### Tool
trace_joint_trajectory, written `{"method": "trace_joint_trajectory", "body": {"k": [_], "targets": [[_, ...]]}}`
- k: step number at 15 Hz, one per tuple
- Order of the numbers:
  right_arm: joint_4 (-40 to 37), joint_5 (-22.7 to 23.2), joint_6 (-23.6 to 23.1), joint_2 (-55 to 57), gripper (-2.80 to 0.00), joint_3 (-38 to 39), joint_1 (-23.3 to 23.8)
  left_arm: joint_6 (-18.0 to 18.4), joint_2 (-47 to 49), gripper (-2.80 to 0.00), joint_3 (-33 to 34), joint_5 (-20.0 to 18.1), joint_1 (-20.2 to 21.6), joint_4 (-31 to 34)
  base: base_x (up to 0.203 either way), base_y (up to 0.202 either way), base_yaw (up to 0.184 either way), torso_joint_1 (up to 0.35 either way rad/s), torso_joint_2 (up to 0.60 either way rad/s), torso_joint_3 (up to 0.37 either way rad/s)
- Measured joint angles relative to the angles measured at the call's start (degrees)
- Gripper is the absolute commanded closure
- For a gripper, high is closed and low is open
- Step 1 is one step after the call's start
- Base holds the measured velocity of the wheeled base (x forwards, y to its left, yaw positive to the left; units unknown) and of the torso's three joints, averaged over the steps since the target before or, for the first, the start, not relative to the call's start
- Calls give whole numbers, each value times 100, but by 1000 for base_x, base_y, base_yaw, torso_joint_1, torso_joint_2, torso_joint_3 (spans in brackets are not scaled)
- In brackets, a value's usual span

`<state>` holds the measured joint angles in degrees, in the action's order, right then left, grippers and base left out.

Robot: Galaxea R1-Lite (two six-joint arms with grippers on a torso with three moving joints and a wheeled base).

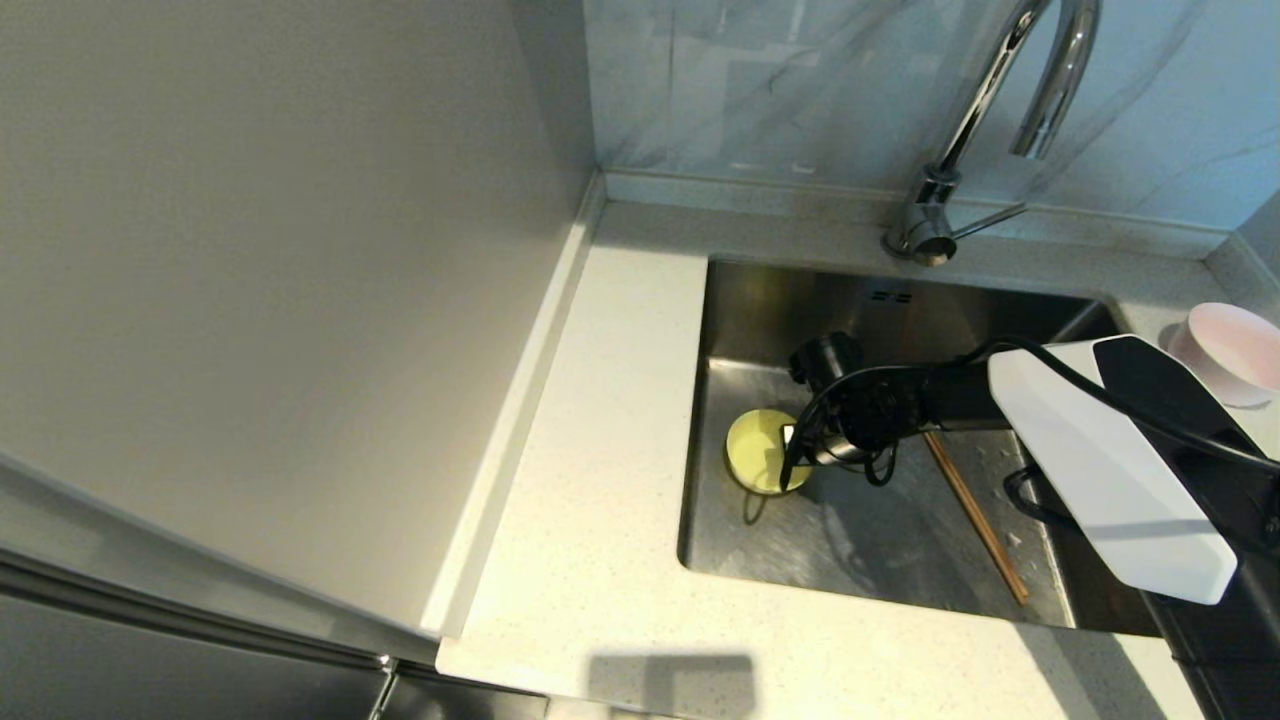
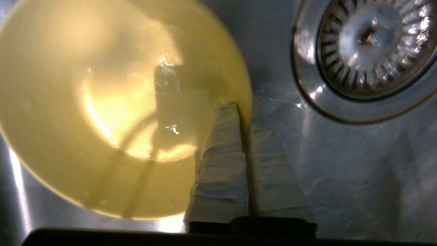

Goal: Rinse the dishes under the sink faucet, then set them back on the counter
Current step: Put a bowl back to the table from the sink

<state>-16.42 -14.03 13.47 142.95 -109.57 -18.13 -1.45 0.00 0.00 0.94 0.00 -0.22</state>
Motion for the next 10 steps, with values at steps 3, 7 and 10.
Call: {"method": "trace_joint_trajectory", "body": {"k": [3, 7, 10], "targets": [[-4, -7, -7, -9, 0, 19, 59, -1, 0, 0, 0, -1, 0, -2, 0, 0, 0, 0, 0, 0], [-36, -236, -67, -197, 0, 56, 324, -2, 0, 0, 0, 0, 0, 0, 0, 0, 0, 0, 0, 0], [-50, -277, -269, -620, 0, 424, 679, -3, 0, 0, 0, -1, 0, 0, 0, 0, 0, 0, 0, 0]]}}
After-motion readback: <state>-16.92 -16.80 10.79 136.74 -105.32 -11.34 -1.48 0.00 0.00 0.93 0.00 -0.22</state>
